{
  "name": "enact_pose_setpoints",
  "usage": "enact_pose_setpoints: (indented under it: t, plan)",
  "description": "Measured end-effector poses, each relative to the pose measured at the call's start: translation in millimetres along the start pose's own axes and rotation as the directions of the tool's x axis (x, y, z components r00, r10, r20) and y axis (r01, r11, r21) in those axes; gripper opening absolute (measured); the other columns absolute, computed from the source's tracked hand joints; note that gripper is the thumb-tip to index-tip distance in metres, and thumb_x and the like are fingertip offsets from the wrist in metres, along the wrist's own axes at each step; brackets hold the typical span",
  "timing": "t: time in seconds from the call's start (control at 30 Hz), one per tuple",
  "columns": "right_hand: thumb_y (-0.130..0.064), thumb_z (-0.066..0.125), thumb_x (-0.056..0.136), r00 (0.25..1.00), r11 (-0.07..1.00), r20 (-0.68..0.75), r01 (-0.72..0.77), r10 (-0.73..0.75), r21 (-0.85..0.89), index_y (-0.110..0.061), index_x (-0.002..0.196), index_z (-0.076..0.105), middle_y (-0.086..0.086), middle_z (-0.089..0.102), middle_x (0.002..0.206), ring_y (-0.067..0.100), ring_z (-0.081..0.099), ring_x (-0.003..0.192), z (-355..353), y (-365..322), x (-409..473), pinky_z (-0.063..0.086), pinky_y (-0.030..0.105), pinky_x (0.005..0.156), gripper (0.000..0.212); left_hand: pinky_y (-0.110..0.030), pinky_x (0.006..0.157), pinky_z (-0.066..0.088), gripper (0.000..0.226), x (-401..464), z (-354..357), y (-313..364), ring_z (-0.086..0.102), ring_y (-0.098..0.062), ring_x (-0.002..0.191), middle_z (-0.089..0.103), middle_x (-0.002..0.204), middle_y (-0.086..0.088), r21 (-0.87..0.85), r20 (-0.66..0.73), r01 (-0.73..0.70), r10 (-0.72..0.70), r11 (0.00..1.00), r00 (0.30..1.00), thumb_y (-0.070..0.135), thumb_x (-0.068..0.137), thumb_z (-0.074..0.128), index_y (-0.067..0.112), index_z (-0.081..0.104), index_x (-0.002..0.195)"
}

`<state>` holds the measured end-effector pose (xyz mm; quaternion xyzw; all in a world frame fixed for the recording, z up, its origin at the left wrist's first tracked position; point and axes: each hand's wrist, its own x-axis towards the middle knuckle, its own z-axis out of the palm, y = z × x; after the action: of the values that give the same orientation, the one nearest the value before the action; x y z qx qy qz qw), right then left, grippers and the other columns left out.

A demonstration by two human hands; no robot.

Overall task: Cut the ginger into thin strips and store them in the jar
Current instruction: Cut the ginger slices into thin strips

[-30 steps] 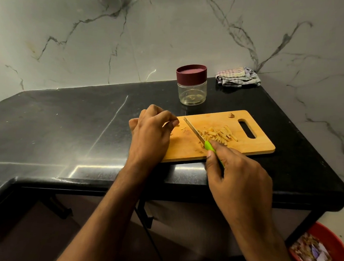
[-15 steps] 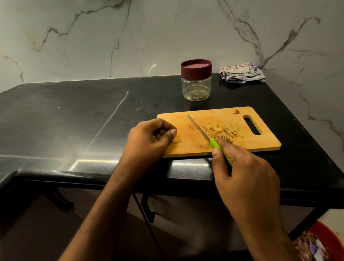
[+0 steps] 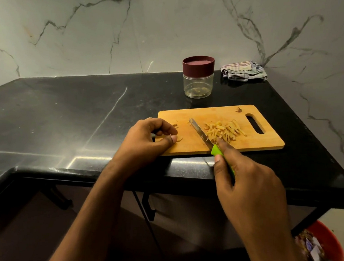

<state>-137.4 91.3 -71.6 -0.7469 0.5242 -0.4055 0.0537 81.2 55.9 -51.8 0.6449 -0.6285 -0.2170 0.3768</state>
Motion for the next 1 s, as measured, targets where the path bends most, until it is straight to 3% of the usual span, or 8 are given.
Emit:
enact_pose_setpoints:
  t: [0.1,0.23,0.43,0.6,0.8,0.9,1.0]
  plan:
    - [-0.033,0.047,0.092,0.999,0.999,0.045,-0.005,0.003,0.051,-0.022,0.139,0.049,-0.008,0.062,0.074,0.005,0.054,0.058,2,-8,-11,0.051,0.027,0.046,0.048,-0.019,0.075,0.04,0.009,1,1,2,0.058,-0.008,0.099,0.065,0.104,0.009,-0.007,-0.041,0.02,-0.021,1.0,0.999,0.029,0.086,0.077,0.031,0.076,0.095]
    - [-0.032,0.046,0.091,0.997,0.999,0.079,-0.01,0.007,0.035,-0.021,0.135,0.054,-0.01,0.058,0.072,0.002,0.049,0.056,4,-14,-18,0.041,0.018,0.045,0.046,-0.02,0.076,0.041,0.008,0,3,3,0.056,-0.006,0.102,0.063,0.108,0.011,0.025,-0.044,0.008,-0.007,1.0,0.999,0.03,0.086,0.076,0.032,0.077,0.094]
    - [-0.036,0.043,0.092,0.993,1.0,0.118,-0.003,0.0,0.022,-0.027,0.129,0.059,-0.012,0.057,0.067,0.004,0.051,0.055,-3,-14,-16,0.036,0.017,0.044,0.042,-0.018,0.078,0.04,0.009,-1,4,5,0.055,-0.005,0.103,0.061,0.108,0.013,0.055,-0.023,-0.027,0.028,0.998,0.999,0.034,0.087,0.075,0.033,0.076,0.096]
    - [-0.037,0.046,0.092,0.994,0.999,0.112,0.002,-0.007,0.041,-0.027,0.129,0.06,-0.007,0.063,0.071,0.006,0.055,0.057,-2,-14,-18,0.049,0.028,0.045,0.041,-0.017,0.078,0.039,0.004,1,6,4,0.055,-0.004,0.101,0.061,0.103,0.015,0.086,-0.035,-0.045,0.048,0.995,0.998,0.035,0.086,0.075,0.036,0.073,0.09]
    - [-0.034,0.049,0.091,0.996,0.999,0.089,0.003,-0.007,0.047,-0.023,0.127,0.062,-0.006,0.064,0.071,0.007,0.057,0.058,-2,-16,-18,0.05,0.029,0.044,0.04,-0.037,0.092,0.049,0.007,2,7,6,0.057,-0.006,0.099,0.06,0.102,0.011,0.096,-0.023,-0.079,0.082,0.992,0.996,0.037,0.087,0.074,0.041,0.073,0.093]
    - [-0.029,0.052,0.09,0.997,0.998,0.08,0.003,-0.008,0.058,-0.02,0.126,0.062,-0.007,0.058,0.066,0.006,0.052,0.054,-1,-17,-19,0.044,0.024,0.042,0.039,-0.048,0.099,0.046,0.007,2,8,6,0.057,-0.004,0.1,0.059,0.101,0.015,0.109,-0.025,-0.084,0.088,0.99,0.996,0.039,0.087,0.074,0.045,0.072,0.09]
    - [-0.03,0.051,0.091,0.997,0.998,0.075,0.003,-0.008,0.07,-0.02,0.128,0.061,-0.007,0.057,0.066,0.007,0.052,0.054,-2,-16,-21,0.047,0.03,0.042,0.04,-0.053,0.1,0.044,0.008,2,8,6,0.056,-0.003,0.099,0.058,0.1,0.017,0.128,-0.026,-0.09,0.094,0.988,0.995,0.039,0.087,0.073,0.047,0.071,0.087]
